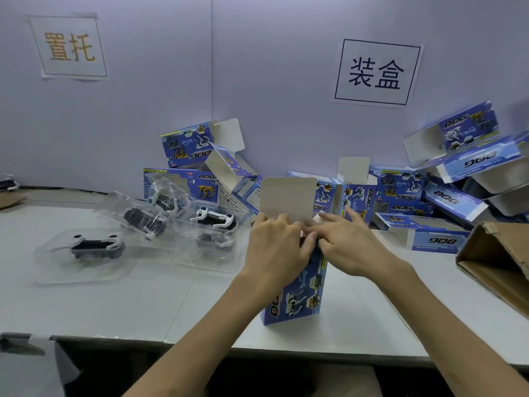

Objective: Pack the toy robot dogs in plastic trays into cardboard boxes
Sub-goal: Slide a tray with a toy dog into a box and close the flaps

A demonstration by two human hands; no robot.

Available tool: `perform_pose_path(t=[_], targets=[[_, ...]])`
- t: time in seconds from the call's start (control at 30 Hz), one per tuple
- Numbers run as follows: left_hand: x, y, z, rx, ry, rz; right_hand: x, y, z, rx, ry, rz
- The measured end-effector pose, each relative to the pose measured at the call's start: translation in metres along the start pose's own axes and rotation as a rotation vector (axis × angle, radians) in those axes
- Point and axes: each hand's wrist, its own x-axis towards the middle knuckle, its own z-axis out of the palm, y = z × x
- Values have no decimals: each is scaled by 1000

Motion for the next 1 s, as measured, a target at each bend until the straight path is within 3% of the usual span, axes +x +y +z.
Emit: perform_pose_path(t=[0.17,0.3,0.43,0.57,0.7,0.83,1.0], targets=[[2,18,-4,143,-165,46,4,-4,-5,-16,-85,-18],[6,19,-5,163,-209,64,3,-4,5,24,30,-12],[7,18,-5,160,-197,76,-4,3,16,439,219,63],[7,18,-1,75,-191,97,-9,-1,33,879,551,302],[3,14,-2,-8,-159,133,1,-10,38,1156,557,408],[6,10,-2,-35,-154,167,5,-27,45,1062,613,364],[-3,5,-1,-74,-119,172,-2,-21,43,949,525,310]])
